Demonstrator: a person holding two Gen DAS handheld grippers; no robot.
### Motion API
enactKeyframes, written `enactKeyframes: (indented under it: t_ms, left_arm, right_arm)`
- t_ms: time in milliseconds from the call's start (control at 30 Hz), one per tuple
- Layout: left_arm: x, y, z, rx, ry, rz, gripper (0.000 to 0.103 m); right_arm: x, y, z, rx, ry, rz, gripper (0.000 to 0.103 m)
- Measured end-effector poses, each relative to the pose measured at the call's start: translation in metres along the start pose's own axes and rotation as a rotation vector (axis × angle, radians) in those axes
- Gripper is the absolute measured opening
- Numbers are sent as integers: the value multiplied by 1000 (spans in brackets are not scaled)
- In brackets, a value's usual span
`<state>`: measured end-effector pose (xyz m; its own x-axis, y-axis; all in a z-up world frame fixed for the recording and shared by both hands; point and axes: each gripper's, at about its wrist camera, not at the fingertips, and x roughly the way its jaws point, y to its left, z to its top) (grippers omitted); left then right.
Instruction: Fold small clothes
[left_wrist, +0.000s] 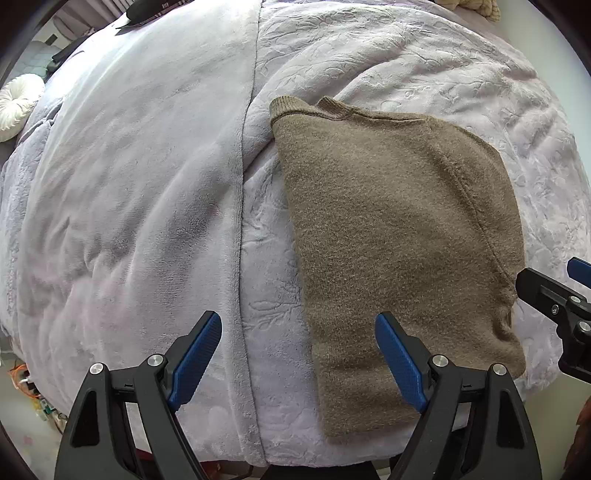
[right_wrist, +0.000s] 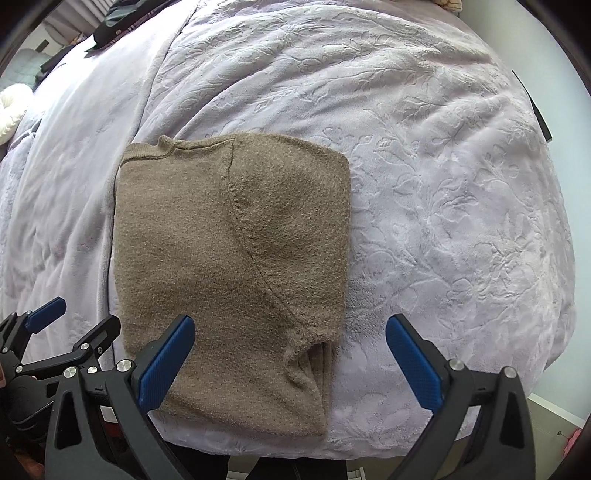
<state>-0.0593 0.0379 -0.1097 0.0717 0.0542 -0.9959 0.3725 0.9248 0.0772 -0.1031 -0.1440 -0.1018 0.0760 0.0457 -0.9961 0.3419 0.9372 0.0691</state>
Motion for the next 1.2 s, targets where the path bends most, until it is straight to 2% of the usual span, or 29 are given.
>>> enactKeyframes:
  t_ms: [1200]
  left_arm:
    - [-4, -1, -2, 4, 7, 7, 86]
  right_arm:
    - [-1, 2, -9, 11, 2, -15, 103]
